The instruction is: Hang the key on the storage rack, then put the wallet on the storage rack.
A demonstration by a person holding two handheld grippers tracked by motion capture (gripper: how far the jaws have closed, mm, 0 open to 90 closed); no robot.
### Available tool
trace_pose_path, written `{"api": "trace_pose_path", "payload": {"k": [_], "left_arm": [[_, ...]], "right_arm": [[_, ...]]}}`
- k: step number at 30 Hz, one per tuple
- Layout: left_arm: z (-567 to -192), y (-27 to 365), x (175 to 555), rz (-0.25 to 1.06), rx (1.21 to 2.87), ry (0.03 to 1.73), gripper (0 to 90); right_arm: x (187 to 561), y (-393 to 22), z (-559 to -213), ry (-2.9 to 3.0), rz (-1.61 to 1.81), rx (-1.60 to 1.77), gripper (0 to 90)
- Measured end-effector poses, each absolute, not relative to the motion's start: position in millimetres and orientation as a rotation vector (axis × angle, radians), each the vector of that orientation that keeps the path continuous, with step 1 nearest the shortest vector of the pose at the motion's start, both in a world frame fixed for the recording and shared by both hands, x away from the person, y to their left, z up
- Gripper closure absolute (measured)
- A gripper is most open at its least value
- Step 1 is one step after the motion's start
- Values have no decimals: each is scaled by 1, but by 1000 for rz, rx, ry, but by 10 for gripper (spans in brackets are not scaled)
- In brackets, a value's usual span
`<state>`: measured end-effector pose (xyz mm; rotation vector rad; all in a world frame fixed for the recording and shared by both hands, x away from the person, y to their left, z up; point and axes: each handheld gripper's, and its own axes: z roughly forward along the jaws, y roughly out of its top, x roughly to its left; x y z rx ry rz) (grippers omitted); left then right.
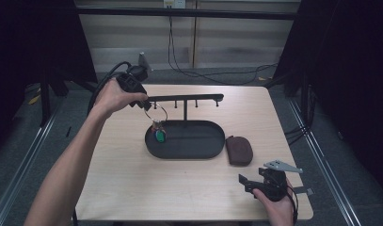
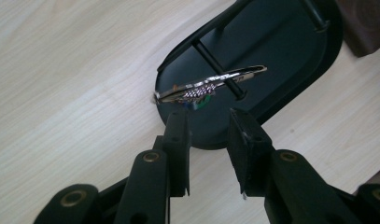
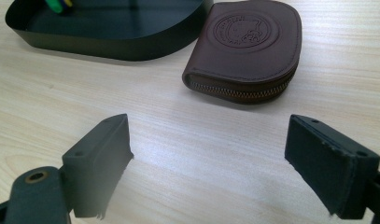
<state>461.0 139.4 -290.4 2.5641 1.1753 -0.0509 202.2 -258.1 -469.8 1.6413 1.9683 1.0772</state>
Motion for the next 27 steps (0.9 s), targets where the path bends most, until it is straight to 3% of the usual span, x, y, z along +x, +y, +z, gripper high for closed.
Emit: {"api": "trace_pose_path", "payload": {"k": [7, 15, 27], "left_arm": [[-292, 154, 450, -66, 2483, 1159, 633], [-299, 164, 436, -71, 2429, 1099, 482], [-311, 176, 412, -24, 2357, 1063, 339]], "right_arm": [[203, -259, -471, 1966, 1071, 1644, 142], [203, -259, -471, 1967, 1068, 1643, 142], [204, -260, -471, 1965, 1062, 1649, 143]]}}
